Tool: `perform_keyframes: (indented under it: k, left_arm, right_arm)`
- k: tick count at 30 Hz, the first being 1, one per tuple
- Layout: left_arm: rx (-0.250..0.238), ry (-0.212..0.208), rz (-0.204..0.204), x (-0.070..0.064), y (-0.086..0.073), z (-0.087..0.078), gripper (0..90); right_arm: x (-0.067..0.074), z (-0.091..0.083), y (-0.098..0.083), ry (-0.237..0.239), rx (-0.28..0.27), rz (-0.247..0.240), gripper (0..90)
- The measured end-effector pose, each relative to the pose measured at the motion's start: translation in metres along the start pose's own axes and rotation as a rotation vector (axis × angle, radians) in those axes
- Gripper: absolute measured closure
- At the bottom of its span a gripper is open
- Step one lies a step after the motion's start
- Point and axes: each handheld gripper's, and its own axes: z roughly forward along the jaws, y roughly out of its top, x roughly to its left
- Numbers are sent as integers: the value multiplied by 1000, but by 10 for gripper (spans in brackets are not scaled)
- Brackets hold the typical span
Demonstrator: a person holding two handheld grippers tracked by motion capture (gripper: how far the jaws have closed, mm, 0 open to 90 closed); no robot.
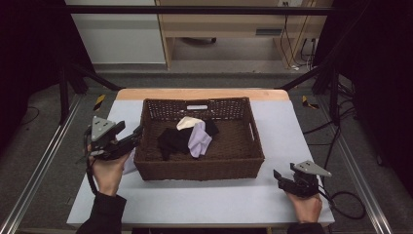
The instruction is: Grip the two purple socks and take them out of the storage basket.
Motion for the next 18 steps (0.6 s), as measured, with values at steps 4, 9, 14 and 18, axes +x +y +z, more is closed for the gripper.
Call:
perform_keyframes:
  k: [4,9,14,18]
  left_arm:
    - [-15,-23,14,-16,10,14,387]
    - [-27,-56,40,-38,19,31,387]
    - [-26,-100,40,-53,26,47,394]
    - [-12,-125,39,-64,29,63,402]
  right_arm:
    - [0,-1,0,6,-2,7,298]
    - [0,0,0,3,-2,0,299]
    - [0,0,0,5,-1,1,301]
    - [0,1,0,6,1,-2,302]
